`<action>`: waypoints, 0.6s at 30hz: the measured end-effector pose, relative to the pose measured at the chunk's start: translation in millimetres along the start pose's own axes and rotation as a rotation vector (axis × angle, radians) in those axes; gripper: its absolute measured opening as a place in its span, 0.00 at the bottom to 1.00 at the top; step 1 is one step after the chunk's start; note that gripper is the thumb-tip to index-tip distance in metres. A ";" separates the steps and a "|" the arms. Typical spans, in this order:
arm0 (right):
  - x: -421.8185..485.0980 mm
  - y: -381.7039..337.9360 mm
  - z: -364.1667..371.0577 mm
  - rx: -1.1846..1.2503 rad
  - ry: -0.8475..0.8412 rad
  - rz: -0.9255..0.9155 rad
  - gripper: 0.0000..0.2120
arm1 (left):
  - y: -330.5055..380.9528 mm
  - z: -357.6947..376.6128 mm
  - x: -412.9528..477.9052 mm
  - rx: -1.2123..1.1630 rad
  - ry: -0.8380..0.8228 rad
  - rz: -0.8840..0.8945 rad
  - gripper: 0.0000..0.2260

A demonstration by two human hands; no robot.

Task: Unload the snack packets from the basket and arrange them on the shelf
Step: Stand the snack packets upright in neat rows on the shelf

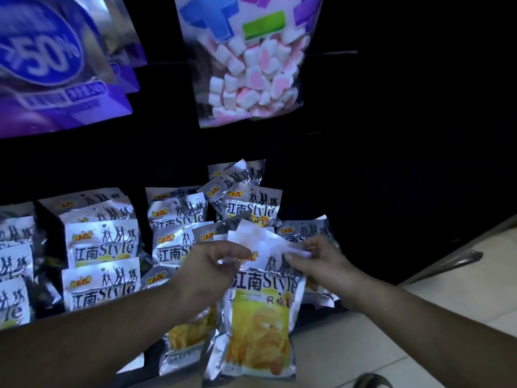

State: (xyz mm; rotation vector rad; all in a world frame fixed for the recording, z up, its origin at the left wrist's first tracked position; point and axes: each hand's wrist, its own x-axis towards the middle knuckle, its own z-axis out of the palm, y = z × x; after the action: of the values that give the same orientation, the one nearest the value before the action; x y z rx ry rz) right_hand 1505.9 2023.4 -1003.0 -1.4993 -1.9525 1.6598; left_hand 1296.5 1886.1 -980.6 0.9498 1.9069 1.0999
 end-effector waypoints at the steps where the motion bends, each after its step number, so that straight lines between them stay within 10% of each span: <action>1: -9.9 -7.1 5.8 0.036 0.031 0.031 0.26 | 6.2 -1.6 -5.0 -0.022 -0.023 0.011 0.17; 11: -70.5 -54.9 11.5 0.352 0.323 -0.053 0.35 | 38.0 -15.7 -26.7 -0.190 -0.051 -0.052 0.11; 18: -88.5 -60.9 15.0 0.246 0.361 -0.288 0.22 | 57.8 -1.9 -22.2 -0.343 -0.020 -0.043 0.10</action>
State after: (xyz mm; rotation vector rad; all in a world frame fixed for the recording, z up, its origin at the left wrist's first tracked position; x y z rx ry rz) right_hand 1503.9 1954.6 -919.1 -1.2533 -1.6173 1.3412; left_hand 1318.8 1887.4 -922.8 0.7211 1.6439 1.3325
